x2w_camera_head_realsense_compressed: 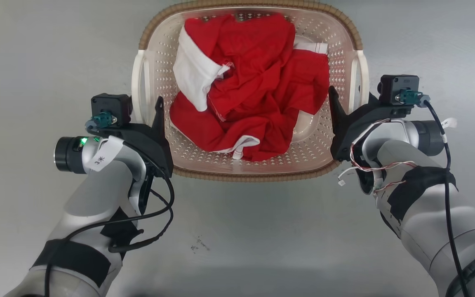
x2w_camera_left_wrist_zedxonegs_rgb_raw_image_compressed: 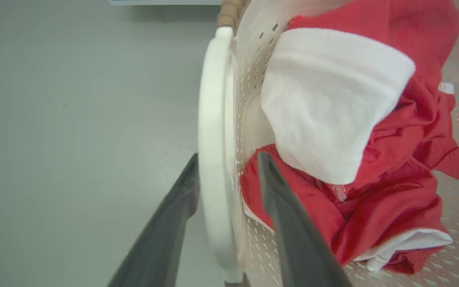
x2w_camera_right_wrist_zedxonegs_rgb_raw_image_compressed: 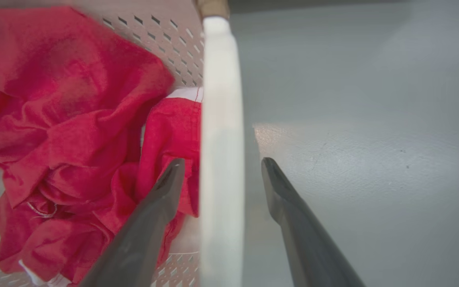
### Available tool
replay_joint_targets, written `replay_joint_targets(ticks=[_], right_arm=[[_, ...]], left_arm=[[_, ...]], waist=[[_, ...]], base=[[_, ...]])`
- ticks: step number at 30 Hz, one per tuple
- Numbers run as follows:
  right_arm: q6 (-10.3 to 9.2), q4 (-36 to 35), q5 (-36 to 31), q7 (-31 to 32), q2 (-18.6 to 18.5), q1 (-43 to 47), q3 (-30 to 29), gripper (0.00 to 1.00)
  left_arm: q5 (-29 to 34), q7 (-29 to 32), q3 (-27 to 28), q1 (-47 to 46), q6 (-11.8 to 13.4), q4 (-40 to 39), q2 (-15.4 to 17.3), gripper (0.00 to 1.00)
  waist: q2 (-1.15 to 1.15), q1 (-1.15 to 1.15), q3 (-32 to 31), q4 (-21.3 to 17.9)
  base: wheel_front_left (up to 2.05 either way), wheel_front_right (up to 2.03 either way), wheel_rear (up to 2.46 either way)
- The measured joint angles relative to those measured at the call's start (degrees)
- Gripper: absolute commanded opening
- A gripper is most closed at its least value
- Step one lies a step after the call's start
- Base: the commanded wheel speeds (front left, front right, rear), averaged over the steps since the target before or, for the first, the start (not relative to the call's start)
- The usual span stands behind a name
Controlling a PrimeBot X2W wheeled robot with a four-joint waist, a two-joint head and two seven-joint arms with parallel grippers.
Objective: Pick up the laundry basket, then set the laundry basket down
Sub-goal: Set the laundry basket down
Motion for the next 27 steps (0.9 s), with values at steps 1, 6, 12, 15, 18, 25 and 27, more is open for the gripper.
replay_joint_targets(ticks=[1,6,12,15,18,25,27], right_arm=[[0.0,0.3,0.0,0.0,0.0,0.2,0.0,1.0],[0.0,0.8,0.0,-0.5,0.1,0.7,0.1,1.0],[0.0,1.2,0.0,-1.0,0.3,1.4,0.2,1.0],[0.01,1.3,0.0,-1.5,0.3,1.8,0.2,1.0],[0.49,1.4,-0.3,-1.8,0.4,2.6,0.3,1.0],[1.05,1.4,-0.7,-2.8,0.4,3.5,0.4,1.0],[1.26,1.4,-0.9,-3.0,0.4,4.5,0.3,1.0]], left_arm=[[0.0,-0.3,0.0,0.0,0.0,0.3,-0.1,1.0],[0.0,-0.4,0.2,0.0,0.0,0.9,-0.1,1.0],[0.0,-0.6,0.8,0.4,0.0,1.5,-0.1,1.0],[-0.1,-0.9,1.2,0.8,-0.1,1.6,-0.1,1.0],[-0.3,-1.0,1.5,2.1,-0.6,1.7,-0.1,1.0],[-0.8,-1.0,2.5,4.3,-1.5,1.3,-0.1,1.0],[-1.2,-1.0,3.5,5.4,-1.5,0.6,-0.1,1.0]], waist=[[0.0,0.0,-0.4,0.0],[0.0,0.0,-1.6,-0.1],[0.0,0.0,-3.5,-0.2],[0.0,0.0,-4.8,-0.3],[0.0,0.0,-6.3,-0.4],[0.0,0.0,-9.9,-0.6],[0.0,0.0,-11.4,-0.7]], base=[[0.0,0.0,0.0],[0.0,0.0,0.0],[0.0,0.0,0.0],[0.0,0.0,0.0],[0.0,0.0,0.0],[0.0,0.0,0.0],[0.0,0.0,0.0]])
